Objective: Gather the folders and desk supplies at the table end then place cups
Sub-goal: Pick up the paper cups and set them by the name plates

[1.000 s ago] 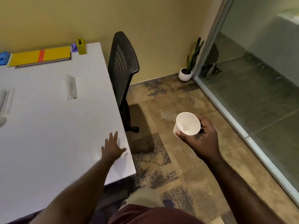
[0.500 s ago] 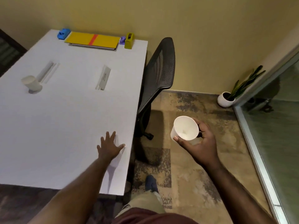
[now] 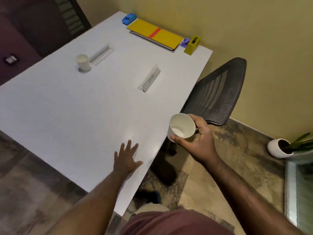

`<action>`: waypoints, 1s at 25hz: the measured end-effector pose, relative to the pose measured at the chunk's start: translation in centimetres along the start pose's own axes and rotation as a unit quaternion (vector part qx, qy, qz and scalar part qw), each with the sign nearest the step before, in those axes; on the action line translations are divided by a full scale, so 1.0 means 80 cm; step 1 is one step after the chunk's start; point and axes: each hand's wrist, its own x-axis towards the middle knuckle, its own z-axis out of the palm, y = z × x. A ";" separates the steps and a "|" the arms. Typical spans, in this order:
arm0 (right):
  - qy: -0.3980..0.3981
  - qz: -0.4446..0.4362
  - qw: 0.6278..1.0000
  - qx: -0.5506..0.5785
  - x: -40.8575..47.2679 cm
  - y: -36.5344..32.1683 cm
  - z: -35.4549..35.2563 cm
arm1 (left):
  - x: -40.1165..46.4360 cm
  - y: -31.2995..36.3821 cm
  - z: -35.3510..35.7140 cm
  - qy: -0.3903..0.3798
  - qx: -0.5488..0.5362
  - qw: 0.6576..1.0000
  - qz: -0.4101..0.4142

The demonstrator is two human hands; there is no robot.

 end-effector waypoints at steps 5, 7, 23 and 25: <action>-0.090 -0.007 0.995 0.034 0.071 -0.007 0.042 | 0.003 -0.006 0.002 0.012 -0.017 1.000 -0.015; -0.117 -0.006 0.992 0.038 0.100 -0.006 0.052 | 0.003 -0.008 0.005 0.007 -0.020 1.000 -0.019; -0.249 -0.035 0.968 -0.001 0.291 0.056 0.120 | 0.034 0.033 -0.043 0.106 -0.069 0.980 -0.156; -0.264 -0.033 0.964 -0.023 0.307 0.066 0.141 | 0.052 0.024 -0.070 0.166 -0.106 0.967 -0.165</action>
